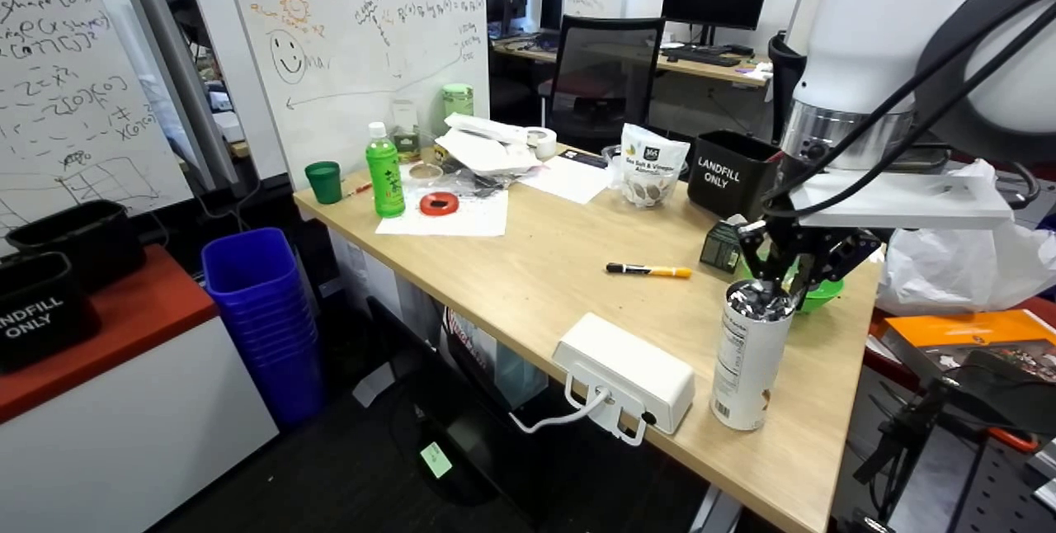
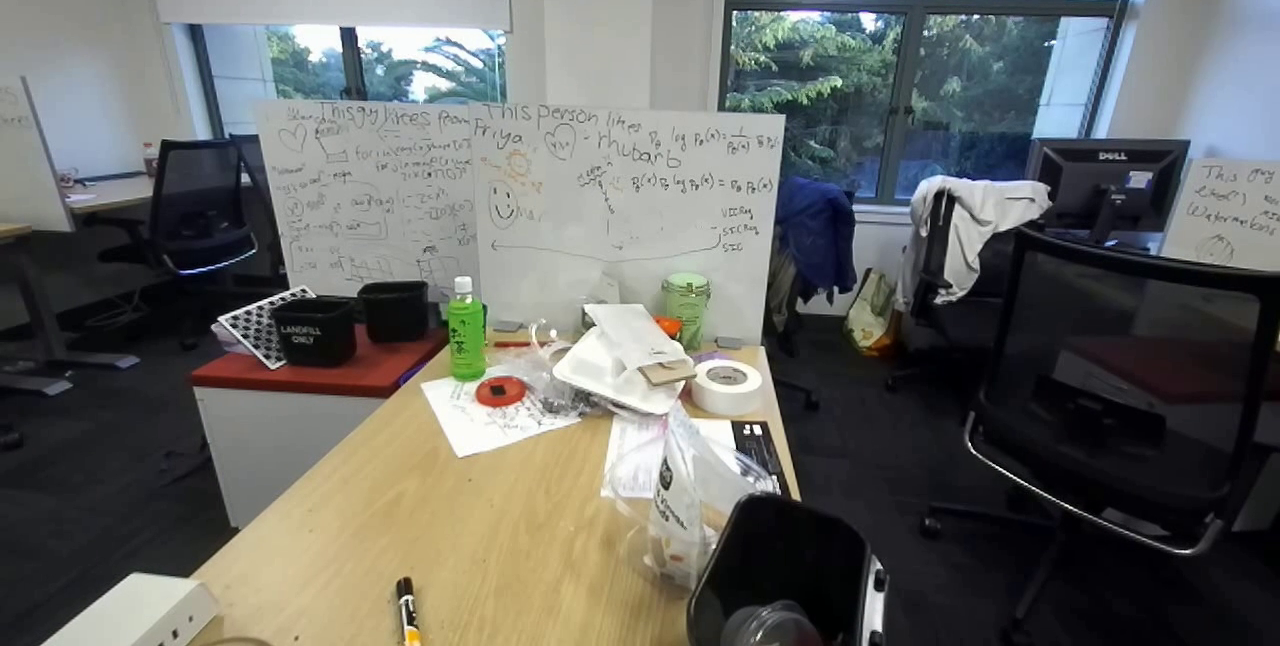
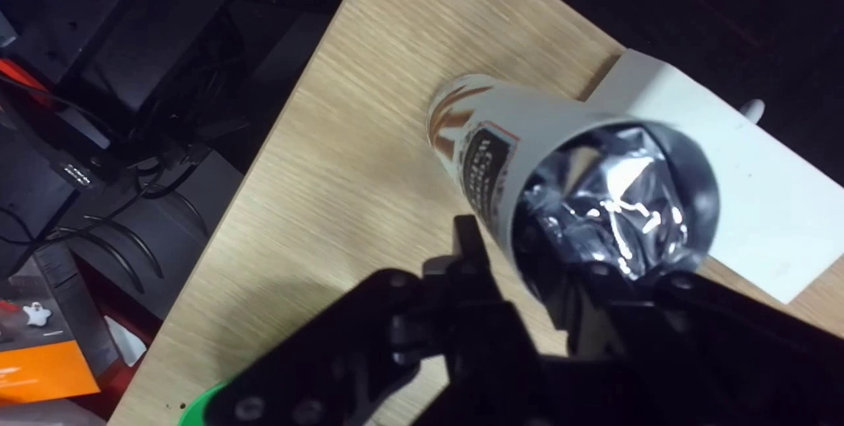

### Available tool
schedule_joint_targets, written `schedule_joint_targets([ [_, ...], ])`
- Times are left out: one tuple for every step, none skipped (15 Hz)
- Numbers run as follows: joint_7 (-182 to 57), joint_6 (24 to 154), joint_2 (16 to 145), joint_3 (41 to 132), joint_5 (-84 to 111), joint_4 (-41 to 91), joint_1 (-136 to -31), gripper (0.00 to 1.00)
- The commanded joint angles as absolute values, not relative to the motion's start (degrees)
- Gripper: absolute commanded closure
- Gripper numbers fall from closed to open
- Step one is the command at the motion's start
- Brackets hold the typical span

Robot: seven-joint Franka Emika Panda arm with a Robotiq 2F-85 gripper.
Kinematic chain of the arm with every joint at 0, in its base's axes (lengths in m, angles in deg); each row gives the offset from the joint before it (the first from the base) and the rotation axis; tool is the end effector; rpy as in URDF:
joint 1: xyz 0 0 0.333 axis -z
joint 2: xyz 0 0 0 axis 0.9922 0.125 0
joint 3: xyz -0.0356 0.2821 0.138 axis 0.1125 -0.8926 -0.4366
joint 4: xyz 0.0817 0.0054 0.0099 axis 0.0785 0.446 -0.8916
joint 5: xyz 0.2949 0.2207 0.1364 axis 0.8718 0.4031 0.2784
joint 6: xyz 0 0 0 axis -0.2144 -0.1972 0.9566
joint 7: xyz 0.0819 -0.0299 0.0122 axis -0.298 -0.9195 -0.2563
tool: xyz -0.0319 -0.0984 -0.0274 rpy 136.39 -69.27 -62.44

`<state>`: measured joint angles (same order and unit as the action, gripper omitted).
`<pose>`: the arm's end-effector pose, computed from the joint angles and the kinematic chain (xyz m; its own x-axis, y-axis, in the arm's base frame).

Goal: Pick up the white cylindrical can and move it to the right.

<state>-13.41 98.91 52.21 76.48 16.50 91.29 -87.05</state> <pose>0.3723 0.0639 0.2717 0.7237 -0.6901 -0.0079 -0.6890 -0.7230 0.0501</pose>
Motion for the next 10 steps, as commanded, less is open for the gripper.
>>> schedule_joint_targets([
  [-19.1,98.7,49.5,76.5,19.2,92.6,-86.9,0.43],
  [-20.5,97.5,49.4,76.6,19.6,91.9,-86.9,0.35],
  [-21.5,96.2,49.0,76.5,19.4,91.3,-86.6,0.29],
  [-22.1,95.6,48.1,76.4,19.1,91.5,-86.3,0.21],
  [-22.6,94.9,47.2,76.4,18.7,91.9,-86.0,0.15],
  [-22.9,93.8,47.0,76.2,18.3,91.3,-85.6,0.08],
  [-23.5,92.9,46.2,76.2,18.3,91.3,-85.5,0.02],
  [-24.3,92.4,45.6,76.2,18.4,91.3,-85.4,0.0],
  [-25.0,91.7,44.6,76.2,18.5,91.5,-85.4,0.0],
  [-25.9,90.6,43.7,76.2,18.7,91.5,-85.4,0.0],
])
